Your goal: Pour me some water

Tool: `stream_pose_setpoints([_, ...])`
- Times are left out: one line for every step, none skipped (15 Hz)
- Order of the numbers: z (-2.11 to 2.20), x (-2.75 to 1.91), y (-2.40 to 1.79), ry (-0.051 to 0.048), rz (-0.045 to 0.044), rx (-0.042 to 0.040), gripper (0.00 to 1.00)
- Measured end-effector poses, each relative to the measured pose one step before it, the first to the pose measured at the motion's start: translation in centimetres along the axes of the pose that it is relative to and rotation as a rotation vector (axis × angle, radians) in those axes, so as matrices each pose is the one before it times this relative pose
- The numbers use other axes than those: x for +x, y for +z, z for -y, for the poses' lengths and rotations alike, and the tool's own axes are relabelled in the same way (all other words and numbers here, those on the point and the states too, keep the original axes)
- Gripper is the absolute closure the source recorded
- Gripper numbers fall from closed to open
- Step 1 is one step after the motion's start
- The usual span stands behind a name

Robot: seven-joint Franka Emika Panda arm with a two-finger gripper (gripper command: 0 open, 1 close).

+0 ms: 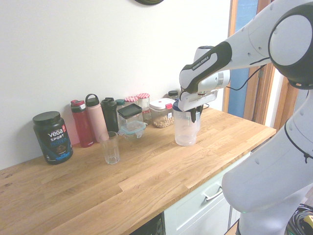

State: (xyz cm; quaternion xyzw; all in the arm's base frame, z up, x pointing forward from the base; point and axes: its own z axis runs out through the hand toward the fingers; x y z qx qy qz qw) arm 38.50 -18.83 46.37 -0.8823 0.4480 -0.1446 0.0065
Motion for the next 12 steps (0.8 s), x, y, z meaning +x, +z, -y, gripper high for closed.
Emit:
stream_pose_setpoints([0.037, 0.07, 0.031, 0.00009, 0.0, -0.00027, 0.0])
stream_pose_setpoints([0.012, 0.021, 0.014, -0.00048, -0.00009, -0.00006, 0.0])
stream_pose_setpoints([-0.001, -0.002, 0.008, -0.00071, 0.00017, -0.00011, 0.0])
stream_pose_setpoints([-0.005, -0.009, 0.057, -0.00135, 0.00138, -0.00089, 0.0])
stream_pose_setpoints([-0.044, 0.014, 0.074, -0.00091, 0.00172, -0.00106, 0.0])
stream_pose_setpoints([-0.074, 0.018, 0.044, -0.00058, 0.00146, -0.00103, 0.0])
stream_pose_setpoints([-0.059, 0.002, 0.02, -0.00072, 0.00192, -0.00149, 0.0])
stream_pose_setpoints([-0.142, -0.084, 0.108, -0.00307, 0.01074, -0.00754, 0.0])
stream_pose_setpoints([-0.271, -0.232, 0.254, -0.00134, 0.02592, -0.01772, 0.0])
stream_pose_setpoints([-0.396, -0.417, 0.382, 0.00055, 0.04372, -0.02475, 0.0])
stream_pose_setpoints([-0.389, -0.503, 0.245, -0.01183, 0.04443, -0.02318, 0.0])
stream_pose_setpoints([-0.443, -0.649, -0.175, -0.02187, 0.04053, -0.02003, 0.0])
